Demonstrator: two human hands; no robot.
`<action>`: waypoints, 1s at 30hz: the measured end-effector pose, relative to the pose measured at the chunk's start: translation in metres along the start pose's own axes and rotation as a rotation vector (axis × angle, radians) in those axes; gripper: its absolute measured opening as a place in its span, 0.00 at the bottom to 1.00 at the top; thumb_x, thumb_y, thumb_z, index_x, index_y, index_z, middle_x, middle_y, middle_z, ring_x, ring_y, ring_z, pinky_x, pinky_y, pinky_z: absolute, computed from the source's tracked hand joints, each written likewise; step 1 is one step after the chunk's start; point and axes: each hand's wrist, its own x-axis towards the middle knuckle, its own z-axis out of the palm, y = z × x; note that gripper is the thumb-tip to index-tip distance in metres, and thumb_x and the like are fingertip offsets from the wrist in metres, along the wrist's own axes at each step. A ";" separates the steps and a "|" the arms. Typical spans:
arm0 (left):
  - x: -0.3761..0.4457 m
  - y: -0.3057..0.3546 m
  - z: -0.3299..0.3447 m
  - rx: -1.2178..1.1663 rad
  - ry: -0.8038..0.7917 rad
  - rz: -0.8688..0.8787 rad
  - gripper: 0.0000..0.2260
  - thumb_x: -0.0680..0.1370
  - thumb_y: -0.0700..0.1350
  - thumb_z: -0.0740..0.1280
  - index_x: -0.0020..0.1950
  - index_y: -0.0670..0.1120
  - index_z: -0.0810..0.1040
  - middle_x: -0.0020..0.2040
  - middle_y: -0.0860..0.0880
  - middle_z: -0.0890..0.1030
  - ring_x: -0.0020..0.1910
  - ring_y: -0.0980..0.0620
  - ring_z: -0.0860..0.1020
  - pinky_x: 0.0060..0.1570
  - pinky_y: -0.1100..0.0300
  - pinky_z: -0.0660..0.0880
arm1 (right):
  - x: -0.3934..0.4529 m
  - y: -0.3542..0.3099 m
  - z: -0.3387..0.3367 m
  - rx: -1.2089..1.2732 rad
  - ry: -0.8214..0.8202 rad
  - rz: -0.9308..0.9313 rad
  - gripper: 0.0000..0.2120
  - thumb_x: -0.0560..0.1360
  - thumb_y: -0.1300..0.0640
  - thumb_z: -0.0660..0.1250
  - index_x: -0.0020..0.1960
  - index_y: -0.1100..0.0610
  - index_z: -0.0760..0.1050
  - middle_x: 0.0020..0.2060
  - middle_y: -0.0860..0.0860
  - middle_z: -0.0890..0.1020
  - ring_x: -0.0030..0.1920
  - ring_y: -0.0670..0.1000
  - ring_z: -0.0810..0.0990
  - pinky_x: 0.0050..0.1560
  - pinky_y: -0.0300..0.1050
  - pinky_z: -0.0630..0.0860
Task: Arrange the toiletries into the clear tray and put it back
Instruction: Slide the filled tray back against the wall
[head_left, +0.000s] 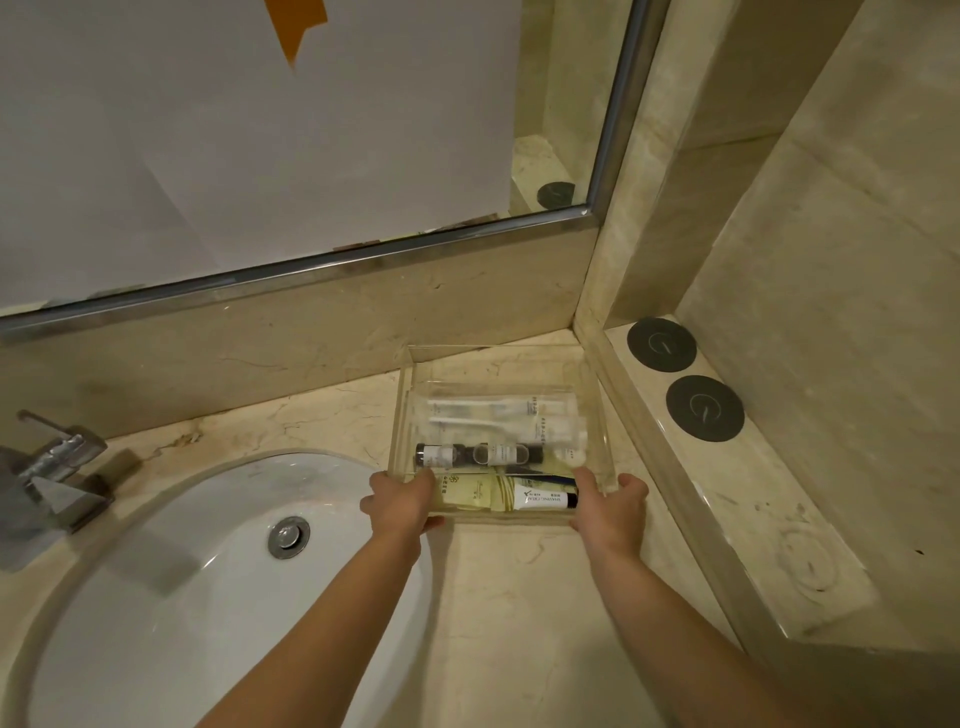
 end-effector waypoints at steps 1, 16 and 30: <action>-0.001 0.002 0.001 -0.011 0.006 0.009 0.24 0.75 0.43 0.68 0.69 0.42 0.65 0.66 0.41 0.64 0.55 0.40 0.76 0.38 0.55 0.80 | 0.004 0.001 0.002 0.008 0.002 0.006 0.41 0.60 0.32 0.65 0.67 0.49 0.62 0.62 0.54 0.74 0.52 0.60 0.82 0.51 0.58 0.81; 0.005 0.024 -0.005 -0.153 -0.083 -0.062 0.15 0.75 0.37 0.67 0.61 0.37 0.71 0.53 0.40 0.77 0.52 0.41 0.79 0.39 0.53 0.81 | 0.025 -0.009 0.012 0.130 0.043 0.030 0.18 0.58 0.34 0.62 0.45 0.39 0.68 0.47 0.49 0.81 0.46 0.56 0.83 0.50 0.57 0.82; 0.001 0.036 0.025 -0.280 -0.089 -0.126 0.05 0.74 0.29 0.63 0.40 0.35 0.74 0.40 0.41 0.76 0.37 0.43 0.77 0.44 0.51 0.79 | 0.011 -0.053 0.011 0.215 -0.025 -0.015 0.41 0.68 0.49 0.70 0.75 0.56 0.56 0.70 0.57 0.70 0.66 0.62 0.73 0.64 0.61 0.73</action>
